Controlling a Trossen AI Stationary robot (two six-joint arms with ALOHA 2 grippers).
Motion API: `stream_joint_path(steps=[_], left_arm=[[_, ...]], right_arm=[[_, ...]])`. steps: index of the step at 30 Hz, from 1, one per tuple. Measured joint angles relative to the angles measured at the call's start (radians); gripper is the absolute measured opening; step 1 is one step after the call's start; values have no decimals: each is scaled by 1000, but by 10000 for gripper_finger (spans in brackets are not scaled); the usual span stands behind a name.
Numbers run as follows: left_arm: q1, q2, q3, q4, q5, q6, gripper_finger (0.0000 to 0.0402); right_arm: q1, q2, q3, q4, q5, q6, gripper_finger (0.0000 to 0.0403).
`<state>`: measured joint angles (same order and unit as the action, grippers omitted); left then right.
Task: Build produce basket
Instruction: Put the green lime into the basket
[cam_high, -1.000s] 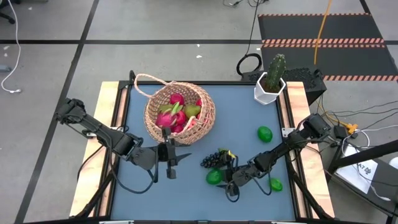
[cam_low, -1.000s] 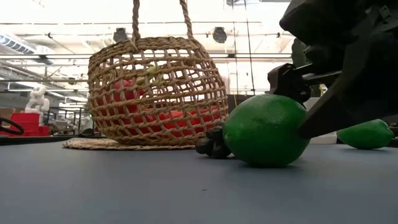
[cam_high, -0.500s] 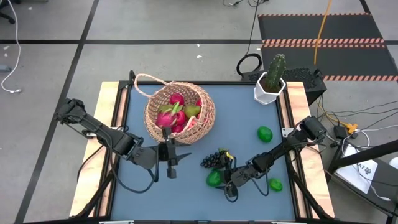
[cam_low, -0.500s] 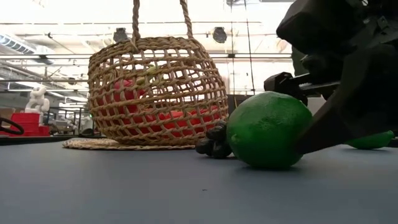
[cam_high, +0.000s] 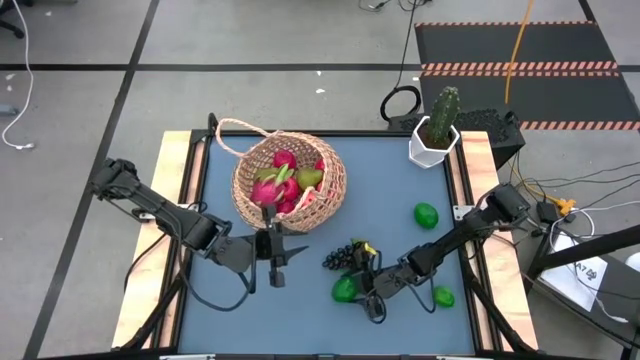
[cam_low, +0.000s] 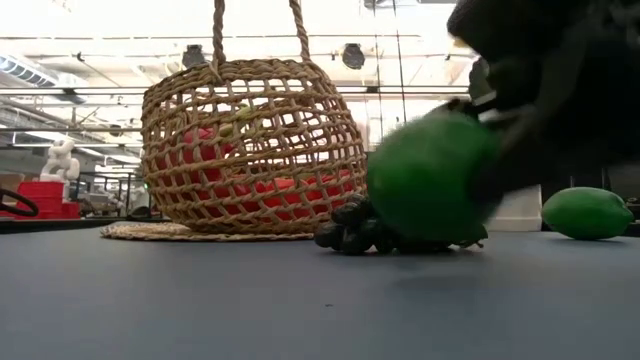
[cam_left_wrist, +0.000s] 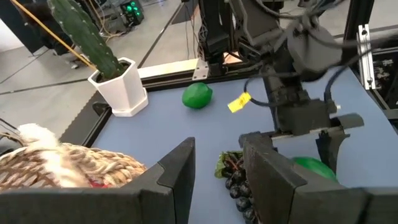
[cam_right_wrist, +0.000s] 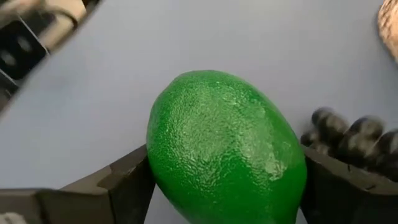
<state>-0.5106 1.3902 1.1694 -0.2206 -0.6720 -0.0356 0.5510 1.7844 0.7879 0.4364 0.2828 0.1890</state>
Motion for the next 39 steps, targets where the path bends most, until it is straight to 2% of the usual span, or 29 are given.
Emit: stream_joint_path(steps=[10, 16, 21, 31, 35, 39], left_arm=[[5, 66, 0, 132, 14, 116, 138], [7, 70, 0, 147, 18, 128, 138], [7, 70, 0, 156, 18, 115, 138], [7, 70, 0, 158, 18, 101, 138], [7, 70, 0, 157, 18, 101, 138], [7, 70, 0, 158, 18, 101, 138]], right_arm=[[0, -153, 0, -3, 1, 30, 317], [18, -248, 0, -22, 2, 23, 318], [35, -330, 0, -30, 8, -103, 319], [47, -474, 0, -99, 101, -361, 319], [47, -498, 0, -128, 110, -432, 320], [47, -502, 0, -124, 110, -597, 320]])
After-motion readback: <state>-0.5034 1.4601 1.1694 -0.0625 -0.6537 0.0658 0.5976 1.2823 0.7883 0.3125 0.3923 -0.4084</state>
